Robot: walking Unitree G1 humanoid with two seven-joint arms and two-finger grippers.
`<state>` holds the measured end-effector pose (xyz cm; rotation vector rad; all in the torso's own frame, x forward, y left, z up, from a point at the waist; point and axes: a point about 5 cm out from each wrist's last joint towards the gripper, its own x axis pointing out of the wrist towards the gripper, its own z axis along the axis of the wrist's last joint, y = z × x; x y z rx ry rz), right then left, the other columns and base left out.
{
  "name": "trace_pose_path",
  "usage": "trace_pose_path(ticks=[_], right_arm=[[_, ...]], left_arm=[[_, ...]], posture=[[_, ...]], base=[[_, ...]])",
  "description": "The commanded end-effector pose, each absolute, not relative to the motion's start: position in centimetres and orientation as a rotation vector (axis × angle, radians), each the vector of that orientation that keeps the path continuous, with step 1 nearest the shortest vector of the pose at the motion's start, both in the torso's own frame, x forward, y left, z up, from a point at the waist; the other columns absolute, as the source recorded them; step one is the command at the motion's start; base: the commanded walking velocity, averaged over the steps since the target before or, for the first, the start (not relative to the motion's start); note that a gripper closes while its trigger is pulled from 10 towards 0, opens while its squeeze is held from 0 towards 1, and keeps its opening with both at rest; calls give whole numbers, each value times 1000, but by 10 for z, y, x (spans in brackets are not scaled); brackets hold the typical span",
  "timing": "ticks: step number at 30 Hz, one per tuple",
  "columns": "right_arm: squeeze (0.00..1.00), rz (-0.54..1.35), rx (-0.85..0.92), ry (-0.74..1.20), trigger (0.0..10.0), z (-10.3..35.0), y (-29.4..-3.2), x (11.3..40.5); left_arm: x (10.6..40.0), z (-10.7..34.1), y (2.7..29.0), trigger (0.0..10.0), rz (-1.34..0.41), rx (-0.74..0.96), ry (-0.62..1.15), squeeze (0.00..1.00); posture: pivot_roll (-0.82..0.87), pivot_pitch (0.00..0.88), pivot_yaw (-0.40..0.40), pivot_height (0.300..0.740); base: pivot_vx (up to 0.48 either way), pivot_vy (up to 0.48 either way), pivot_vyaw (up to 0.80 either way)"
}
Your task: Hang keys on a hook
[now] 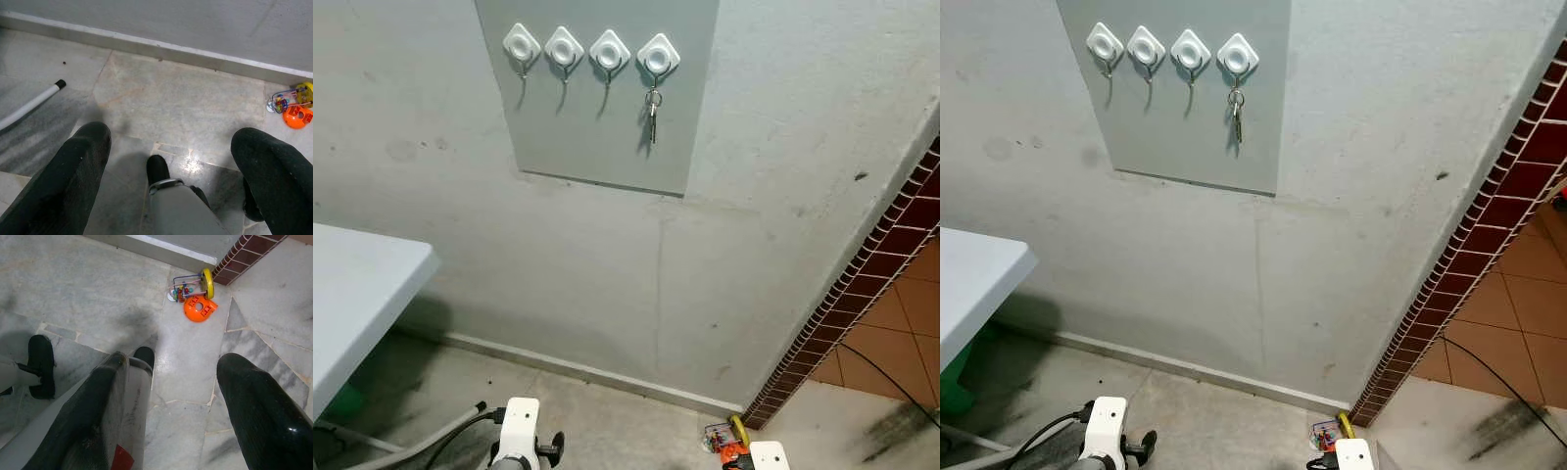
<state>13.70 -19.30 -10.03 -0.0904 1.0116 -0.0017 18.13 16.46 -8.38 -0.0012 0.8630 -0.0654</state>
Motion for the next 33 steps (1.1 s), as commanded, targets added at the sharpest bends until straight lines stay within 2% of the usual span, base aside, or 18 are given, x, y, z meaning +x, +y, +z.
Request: trace_pose_path(ticks=[1, 33], right_arm=[[0, 4, -93, 1019, 10000, -101, -192, 137], [0, 4, -80, 1025, 10000, -101, -188, 138]], left_arm=[[177, -86, 168, 10000, -59, 6, 884, 0], [175, -87, 169, 10000, -42, -13, 888, 0]], posture=[[4, 0, 21, 740], [10, 0, 24, 740]], base=[[0, 0, 0], [0, 0, 769]])
